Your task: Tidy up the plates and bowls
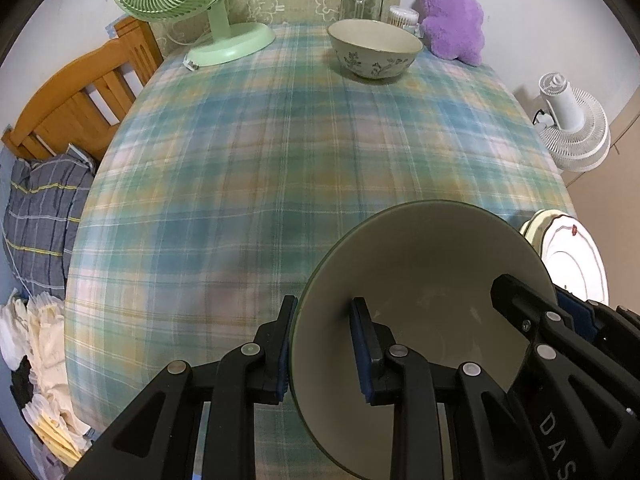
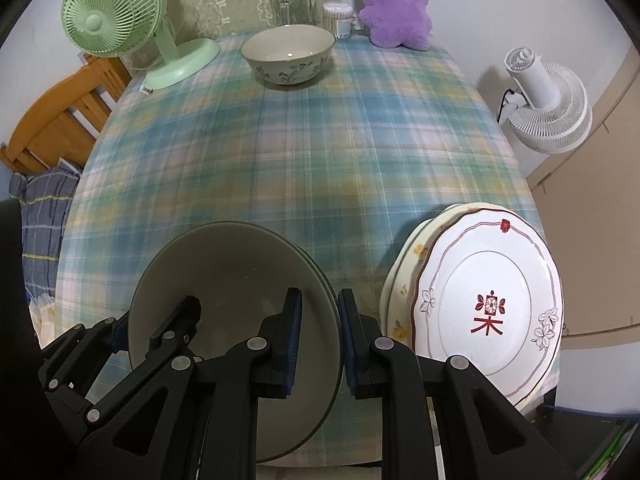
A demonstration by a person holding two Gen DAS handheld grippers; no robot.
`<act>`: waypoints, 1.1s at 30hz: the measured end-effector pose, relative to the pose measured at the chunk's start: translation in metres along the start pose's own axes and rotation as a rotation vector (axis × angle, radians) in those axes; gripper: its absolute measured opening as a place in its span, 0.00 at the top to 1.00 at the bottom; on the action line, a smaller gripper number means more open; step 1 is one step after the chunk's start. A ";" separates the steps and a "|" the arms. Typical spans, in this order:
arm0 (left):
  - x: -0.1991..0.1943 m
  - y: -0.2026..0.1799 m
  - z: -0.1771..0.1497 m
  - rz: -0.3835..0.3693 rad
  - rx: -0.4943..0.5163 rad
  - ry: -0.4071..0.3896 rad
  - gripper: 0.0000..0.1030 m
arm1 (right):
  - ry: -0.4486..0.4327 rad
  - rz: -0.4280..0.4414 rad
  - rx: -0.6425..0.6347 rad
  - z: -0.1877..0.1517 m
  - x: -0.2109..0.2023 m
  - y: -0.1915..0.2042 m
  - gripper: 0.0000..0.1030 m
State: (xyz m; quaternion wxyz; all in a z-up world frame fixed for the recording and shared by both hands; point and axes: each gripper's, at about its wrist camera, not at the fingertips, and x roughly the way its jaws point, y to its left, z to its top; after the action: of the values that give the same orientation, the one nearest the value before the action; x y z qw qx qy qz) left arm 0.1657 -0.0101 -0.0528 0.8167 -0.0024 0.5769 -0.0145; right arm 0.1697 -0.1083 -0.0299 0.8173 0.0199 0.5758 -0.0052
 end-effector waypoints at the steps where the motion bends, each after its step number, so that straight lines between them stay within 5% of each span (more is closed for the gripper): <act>1: 0.001 0.000 0.000 0.002 0.001 -0.001 0.76 | 0.006 0.005 0.001 0.000 0.002 -0.001 0.79; 16: 0.007 -0.002 0.001 0.011 0.003 0.001 0.76 | -0.009 0.027 0.013 0.000 0.010 -0.004 0.79; 24: -0.009 0.000 -0.002 -0.047 0.027 -0.027 0.49 | -0.014 0.060 -0.005 -0.002 0.003 -0.003 0.78; 27: -0.021 0.001 -0.002 -0.067 0.034 -0.052 0.37 | -0.036 0.052 -0.021 -0.003 -0.009 0.000 0.68; 29: -0.031 0.001 0.000 -0.086 0.036 -0.078 0.30 | -0.057 0.049 -0.031 -0.002 -0.017 0.002 0.47; 33: -0.051 0.003 0.010 -0.079 0.033 -0.120 0.28 | -0.111 0.034 -0.033 0.005 -0.041 0.006 0.42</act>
State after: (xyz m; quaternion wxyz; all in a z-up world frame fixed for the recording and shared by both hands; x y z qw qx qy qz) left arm 0.1581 -0.0064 -0.0019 0.8486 -0.0125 0.5259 -0.0559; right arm 0.1605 -0.1032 0.0105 0.8483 0.0159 0.5291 0.0168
